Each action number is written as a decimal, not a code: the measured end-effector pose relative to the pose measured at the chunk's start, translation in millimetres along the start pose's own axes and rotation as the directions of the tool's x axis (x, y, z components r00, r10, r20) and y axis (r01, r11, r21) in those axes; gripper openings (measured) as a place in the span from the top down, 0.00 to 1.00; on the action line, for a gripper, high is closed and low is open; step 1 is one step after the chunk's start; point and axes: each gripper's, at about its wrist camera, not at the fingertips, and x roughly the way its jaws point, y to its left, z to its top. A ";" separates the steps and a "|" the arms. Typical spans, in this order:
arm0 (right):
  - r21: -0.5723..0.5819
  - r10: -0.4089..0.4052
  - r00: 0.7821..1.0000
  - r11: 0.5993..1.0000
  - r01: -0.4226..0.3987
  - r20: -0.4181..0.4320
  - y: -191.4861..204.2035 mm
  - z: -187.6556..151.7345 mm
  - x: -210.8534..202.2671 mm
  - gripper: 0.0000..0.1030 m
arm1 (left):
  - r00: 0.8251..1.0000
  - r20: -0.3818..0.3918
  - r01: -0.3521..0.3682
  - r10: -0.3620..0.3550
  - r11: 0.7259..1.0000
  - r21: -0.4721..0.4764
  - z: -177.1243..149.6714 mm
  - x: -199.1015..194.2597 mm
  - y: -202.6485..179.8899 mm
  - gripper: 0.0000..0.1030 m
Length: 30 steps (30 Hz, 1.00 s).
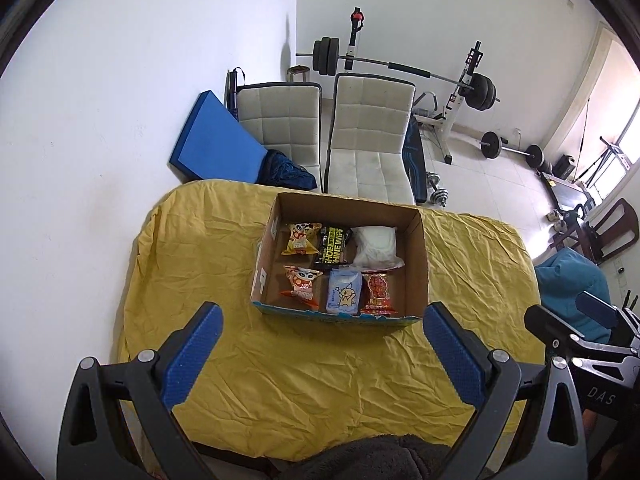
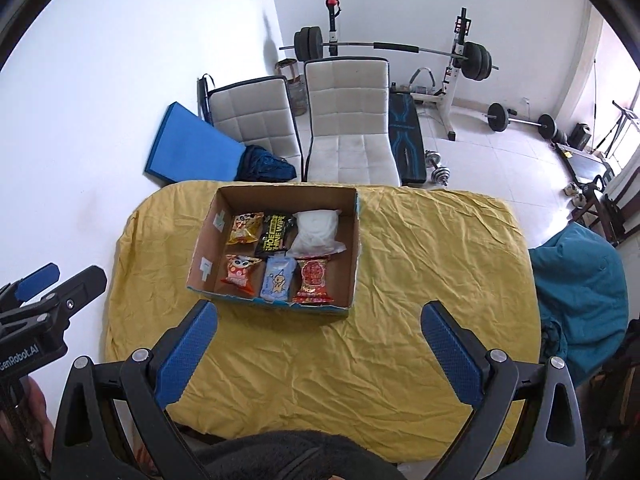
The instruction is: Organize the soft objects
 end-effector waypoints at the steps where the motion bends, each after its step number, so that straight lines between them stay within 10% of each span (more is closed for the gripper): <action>1: 0.001 -0.006 1.000 1.000 0.006 0.001 0.2 0.8 0.8 0.00 | 1.000 0.001 -0.001 0.001 1.000 0.002 0.0 -0.4 -0.9 0.00; 30: 0.029 -0.077 0.997 0.997 0.077 -0.004 -9.3 -7.6 2.2 0.00 | 0.999 -0.023 0.045 -0.045 0.999 0.009 -1.6 8.8 -2.9 0.00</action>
